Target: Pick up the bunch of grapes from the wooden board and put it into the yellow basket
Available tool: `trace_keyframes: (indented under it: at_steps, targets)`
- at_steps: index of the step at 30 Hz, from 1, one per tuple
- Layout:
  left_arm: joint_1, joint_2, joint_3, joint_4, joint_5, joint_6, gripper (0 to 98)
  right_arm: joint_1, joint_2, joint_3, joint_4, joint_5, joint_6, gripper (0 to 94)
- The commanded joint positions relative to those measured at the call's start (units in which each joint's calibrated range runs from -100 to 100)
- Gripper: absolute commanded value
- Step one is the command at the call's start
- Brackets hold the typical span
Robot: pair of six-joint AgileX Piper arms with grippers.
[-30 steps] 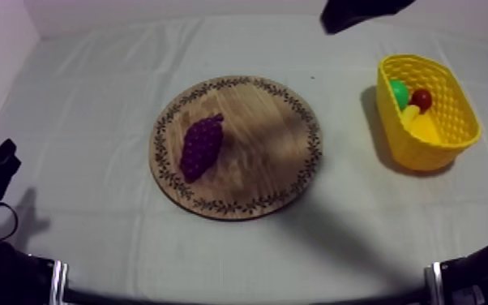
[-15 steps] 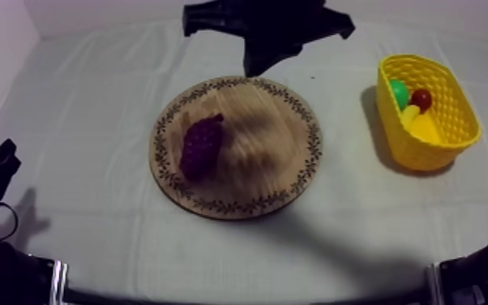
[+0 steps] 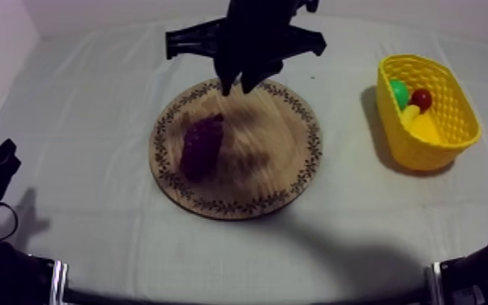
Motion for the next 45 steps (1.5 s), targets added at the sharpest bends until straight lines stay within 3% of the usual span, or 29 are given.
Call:
trace_keyframes:
  at_steps: [1,5,11,45]
  targets:
    - [0.0,0.0,0.0,0.01,0.0,0.0,0.0,-0.1,0.0,0.0,-0.2,0.2,0.1,39.2]
    - [0.0,0.0,0.0,0.01,0.0,0.0,0.0,-0.2,0.0,-0.3,-0.7,0.2,0.1,51.5]
    - [0.0,0.0,0.0,0.01,0.0,0.0,0.0,0.0,0.2,-1.8,-2.0,0.1,-0.6,58.9]
    - [0.0,0.0,0.0,0.01,0.0,0.0,0.0,0.0,22.0,-9.4,-5.6,-2.3,-5.4,61.4]
